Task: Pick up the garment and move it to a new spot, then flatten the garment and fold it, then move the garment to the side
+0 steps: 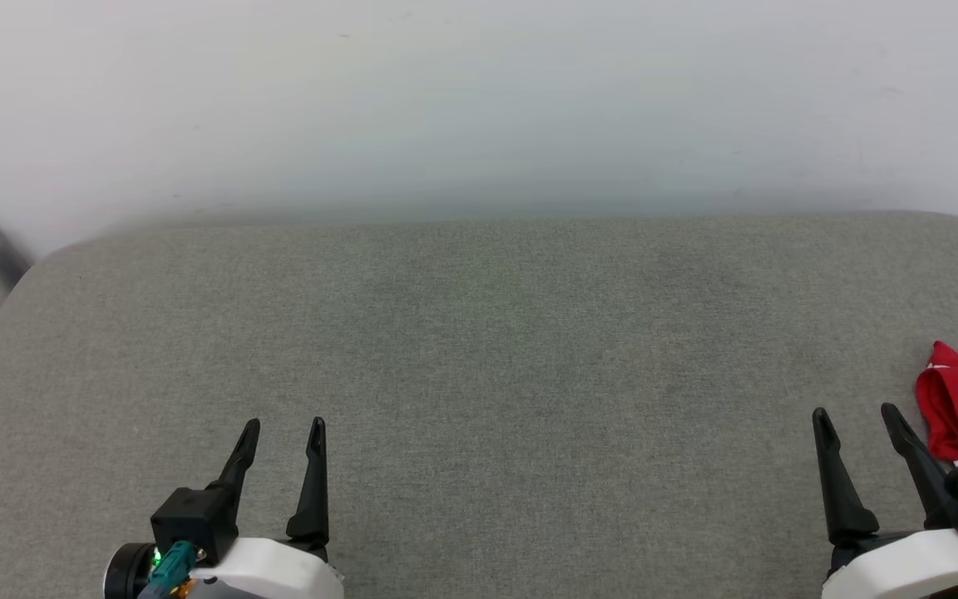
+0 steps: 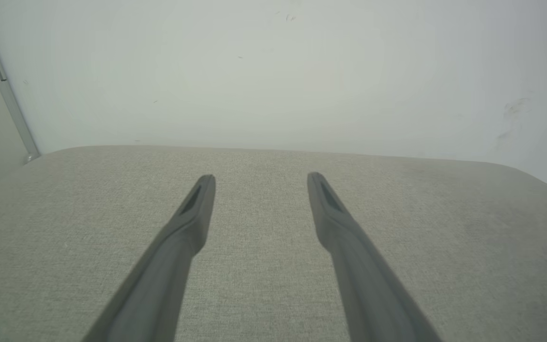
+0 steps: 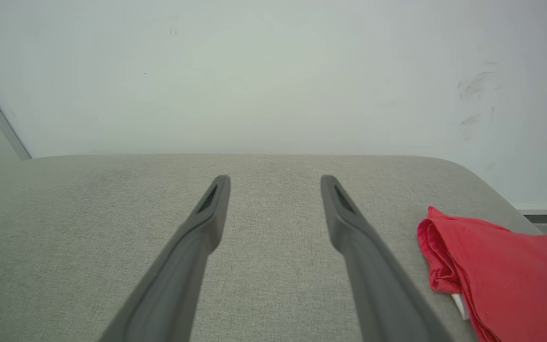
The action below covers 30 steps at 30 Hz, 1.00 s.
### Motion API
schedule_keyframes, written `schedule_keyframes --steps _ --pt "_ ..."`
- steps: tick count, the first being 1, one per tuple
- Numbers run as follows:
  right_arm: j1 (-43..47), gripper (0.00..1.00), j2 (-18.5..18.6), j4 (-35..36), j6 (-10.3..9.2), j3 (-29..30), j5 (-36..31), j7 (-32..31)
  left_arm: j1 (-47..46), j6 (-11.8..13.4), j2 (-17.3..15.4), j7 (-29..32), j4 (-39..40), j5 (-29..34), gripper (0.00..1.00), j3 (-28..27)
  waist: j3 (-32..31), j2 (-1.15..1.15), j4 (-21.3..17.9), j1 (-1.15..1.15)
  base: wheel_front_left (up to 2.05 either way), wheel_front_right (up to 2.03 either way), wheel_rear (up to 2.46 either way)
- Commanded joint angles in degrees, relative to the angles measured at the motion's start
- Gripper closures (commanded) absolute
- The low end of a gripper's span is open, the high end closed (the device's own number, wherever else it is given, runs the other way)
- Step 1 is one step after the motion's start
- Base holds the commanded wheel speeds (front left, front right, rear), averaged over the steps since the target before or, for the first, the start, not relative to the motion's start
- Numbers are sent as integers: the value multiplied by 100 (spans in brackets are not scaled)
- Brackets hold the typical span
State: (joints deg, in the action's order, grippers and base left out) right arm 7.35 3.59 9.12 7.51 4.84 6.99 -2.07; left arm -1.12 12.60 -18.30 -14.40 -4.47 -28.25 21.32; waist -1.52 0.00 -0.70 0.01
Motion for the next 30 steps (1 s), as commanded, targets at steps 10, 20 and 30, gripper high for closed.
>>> schedule_keyframes --steps 10,20,30 --pt "-104 0 -44 -32 -4 -33 29 -11 22 -28 25 -53 10 -28 0 -76 7 0 -13 -1 0 0 0" --pt "-41 0 -49 -93 -4 33 27 -4 26 -52 37 -71 16 -21 0 -116 18 0 21 -1 0 0 0" --pt "-135 100 -33 -390 0 36 761 -48 4 -208 188 129 -119 -604 100 -299 30 0 26 -1 0 0 0"
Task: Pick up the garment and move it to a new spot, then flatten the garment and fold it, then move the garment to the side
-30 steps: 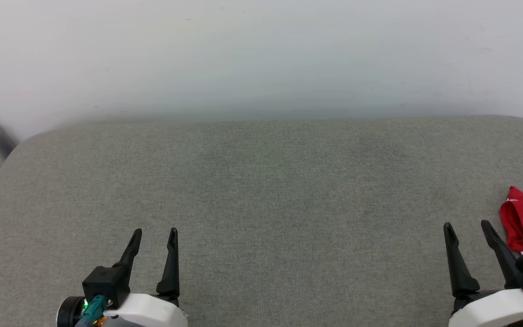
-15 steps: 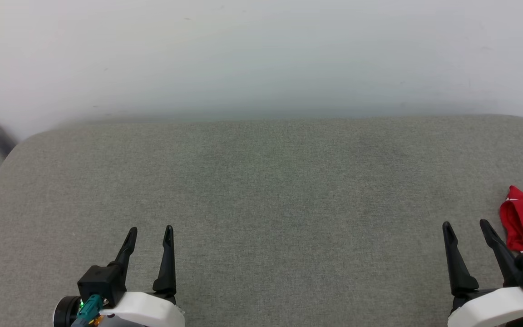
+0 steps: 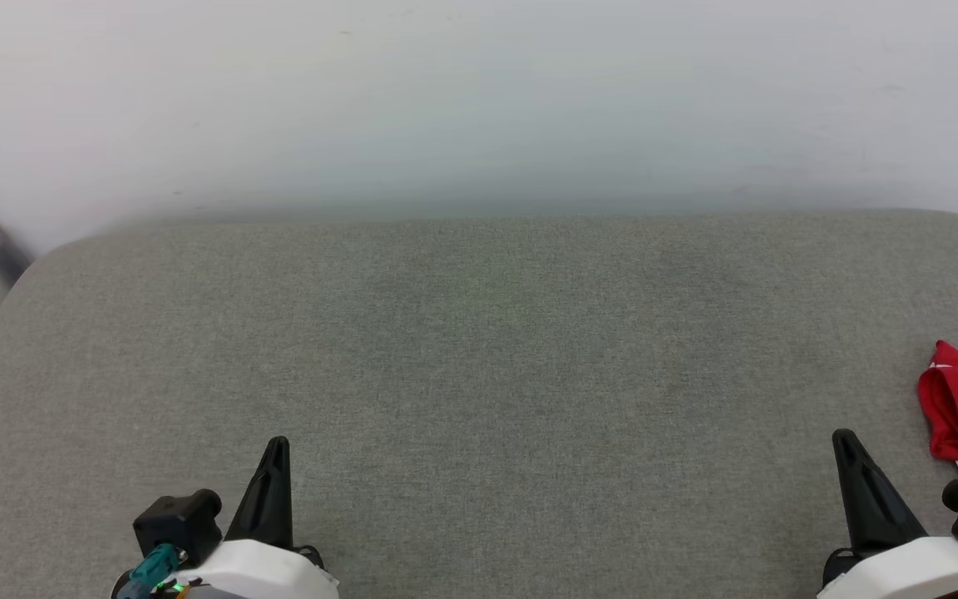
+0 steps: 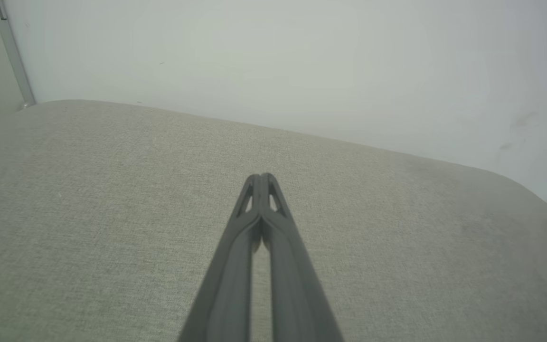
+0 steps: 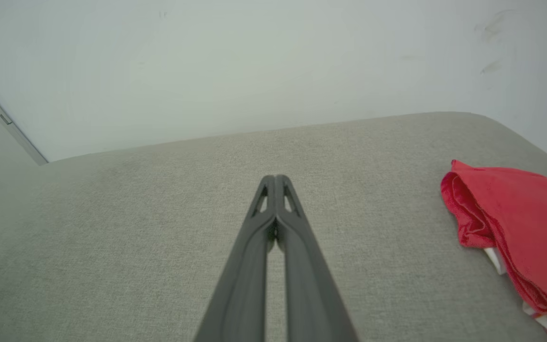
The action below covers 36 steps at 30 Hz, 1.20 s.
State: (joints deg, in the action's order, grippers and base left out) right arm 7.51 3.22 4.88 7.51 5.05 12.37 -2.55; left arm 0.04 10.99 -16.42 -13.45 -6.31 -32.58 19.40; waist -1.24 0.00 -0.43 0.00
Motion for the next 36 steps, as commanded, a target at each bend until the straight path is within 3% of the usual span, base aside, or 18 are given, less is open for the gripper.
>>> schedule_keyframes --steps 1,18,19,36 --pt "-169 100 3 7 0 17 339 -6 -121 -73 16 61 51 -260 100 -139 3 0 0 0 0 0 0" --pt "-453 100 -6 -414 -1 47 2078 -93 -271 -487 274 458 -176 -1604 100 -645 22 0 7 0 0 0 0" --pt "-514 100 -7 -503 -1 53 2441 -112 -297 -572 332 541 -219 -1884 100 -751 27 0 8 0 0 0 0" --pt "-728 100 -14 -825 -1 77 3741 -182 -382 -877 541 852 -335 -2874 100 -1149 46 0 14 0 0 0 0"
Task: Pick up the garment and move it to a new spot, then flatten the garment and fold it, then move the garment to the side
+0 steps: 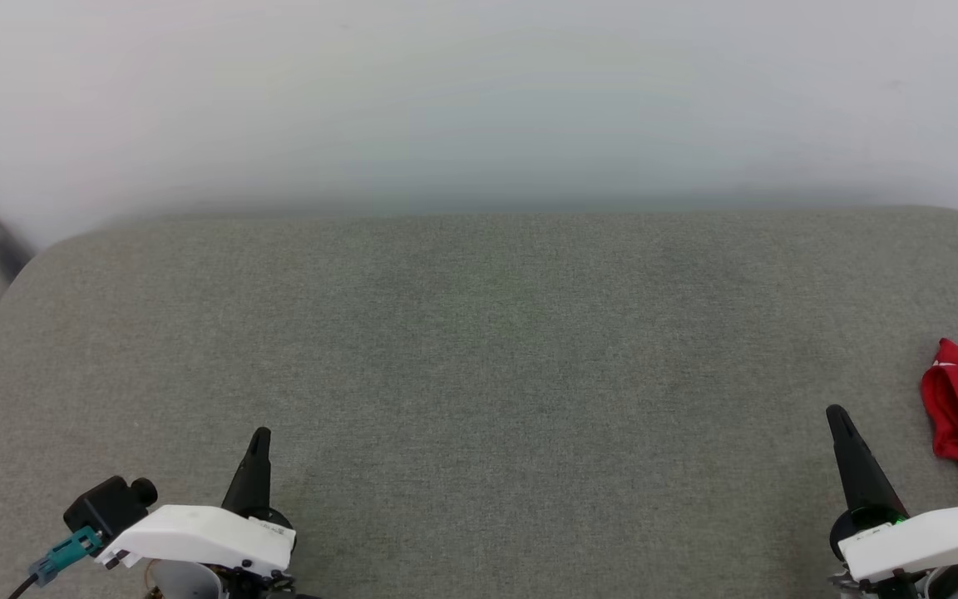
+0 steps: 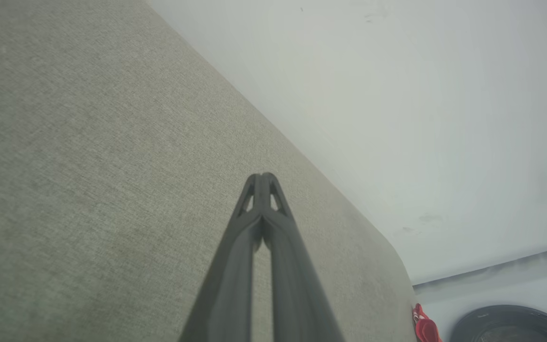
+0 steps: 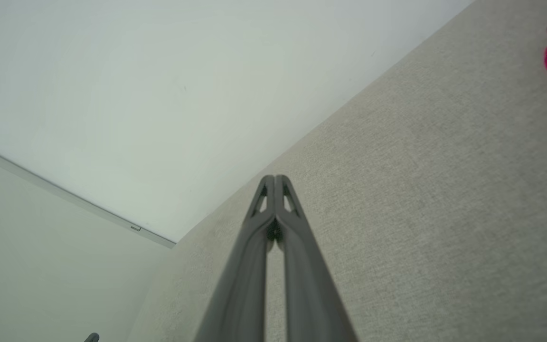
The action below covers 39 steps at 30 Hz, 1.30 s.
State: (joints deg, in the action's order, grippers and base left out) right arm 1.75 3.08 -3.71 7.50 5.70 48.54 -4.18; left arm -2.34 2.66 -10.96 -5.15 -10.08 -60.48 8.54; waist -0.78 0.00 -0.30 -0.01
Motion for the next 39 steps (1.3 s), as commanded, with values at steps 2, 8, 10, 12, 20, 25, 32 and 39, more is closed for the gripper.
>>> schedule_keyframes --steps 2,8,10,12,20,25,32,39 --pt "-176 100 0 -3 0 16 269 -23 -156 -82 18 57 28 -197 100 -111 3 0 1 0 0 0 0" --pt "-248 100 -2 -108 0 23 695 -47 -184 -180 92 160 -13 -520 100 -244 10 0 3 0 0 0 0" --pt "-268 100 -2 -144 0 26 836 -56 -195 -208 116 197 -27 -620 100 -288 12 0 4 0 0 0 0" --pt "-295 100 -3 -178 0 28 968 -65 -204 -240 141 231 -39 -722 100 -330 15 0 5 0 0 0 0" --pt "-373 100 -6 -305 0 38 1479 -85 -234 -360 227 357 -91 -1107 100 -494 24 0 8 0 0 0 0" --pt "-433 100 -8 -383 0 44 1779 -106 -256 -435 283 439 -123 -1331 100 -591 30 0 9 0 0 0 0" --pt "-488 100 -10 -484 0 53 2182 -134 -280 -526 354 540 -166 -1629 100 -720 38 0 12 0 0 0 0" --pt "-551 100 -13 -579 -1 59 2559 -143 -307 -612 420 637 -205 -1913 100 -845 47 0 14 0 0 0 0"
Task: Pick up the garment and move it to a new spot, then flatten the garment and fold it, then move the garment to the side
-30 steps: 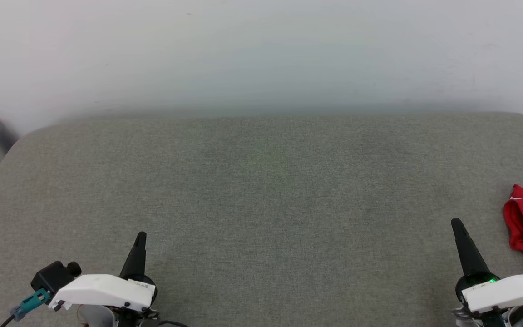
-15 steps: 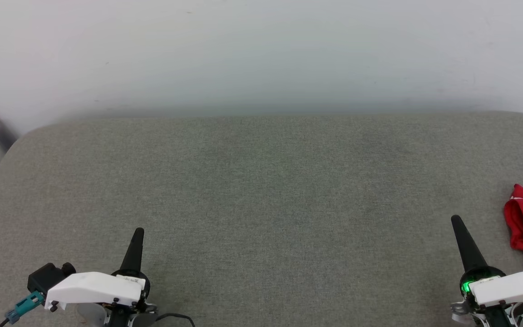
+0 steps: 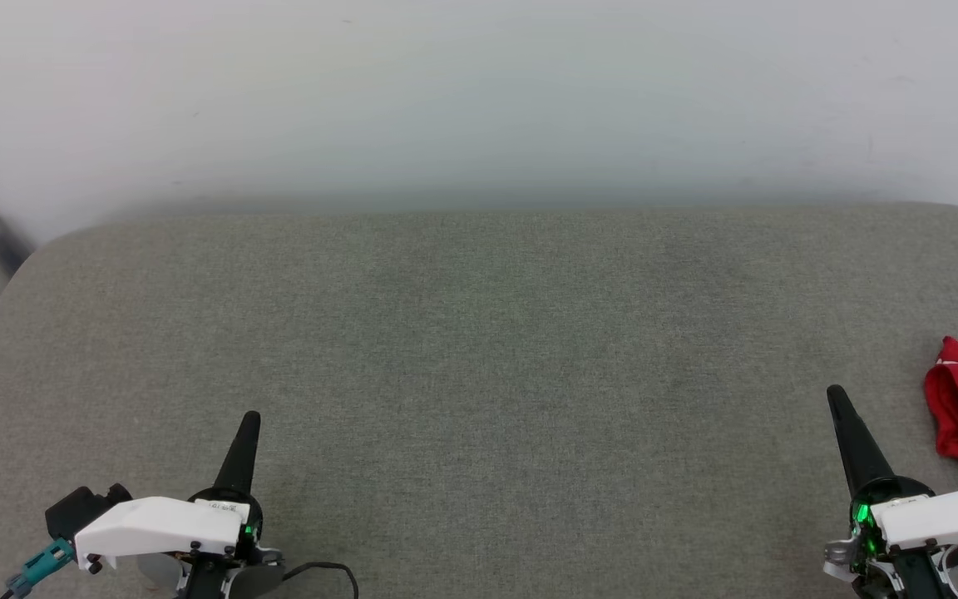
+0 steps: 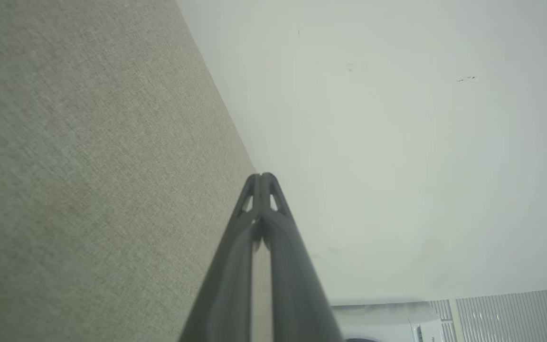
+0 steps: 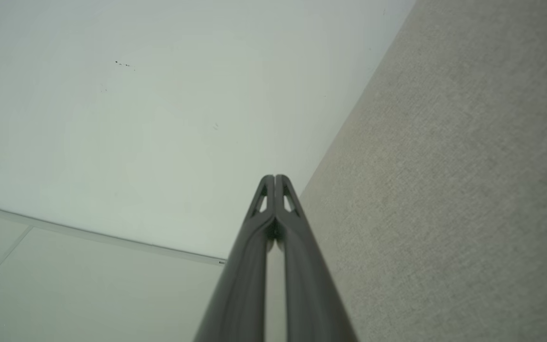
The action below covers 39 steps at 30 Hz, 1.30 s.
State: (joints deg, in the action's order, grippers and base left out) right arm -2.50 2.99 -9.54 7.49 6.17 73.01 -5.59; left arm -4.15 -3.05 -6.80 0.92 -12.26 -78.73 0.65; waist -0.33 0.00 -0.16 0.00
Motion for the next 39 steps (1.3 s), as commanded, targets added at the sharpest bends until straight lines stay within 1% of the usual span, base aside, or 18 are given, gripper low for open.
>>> schedule_keyframes --steps 1,25,39 --pt "-132 100 -4 -9 1 13 165 -6 -131 -57 14 40 8 -123 100 -74 2 0 1 0 0 0 0" --pt "-308 100 -13 -298 0 33 1299 -69 -199 -316 225 346 -115 -960 100 -449 31 0 10 0 0 0 0" --pt "-397 100 -18 -436 0 41 1827 -98 -219 -442 324 489 -174 -1350 100 -626 46 0 14 0 0 0 0"
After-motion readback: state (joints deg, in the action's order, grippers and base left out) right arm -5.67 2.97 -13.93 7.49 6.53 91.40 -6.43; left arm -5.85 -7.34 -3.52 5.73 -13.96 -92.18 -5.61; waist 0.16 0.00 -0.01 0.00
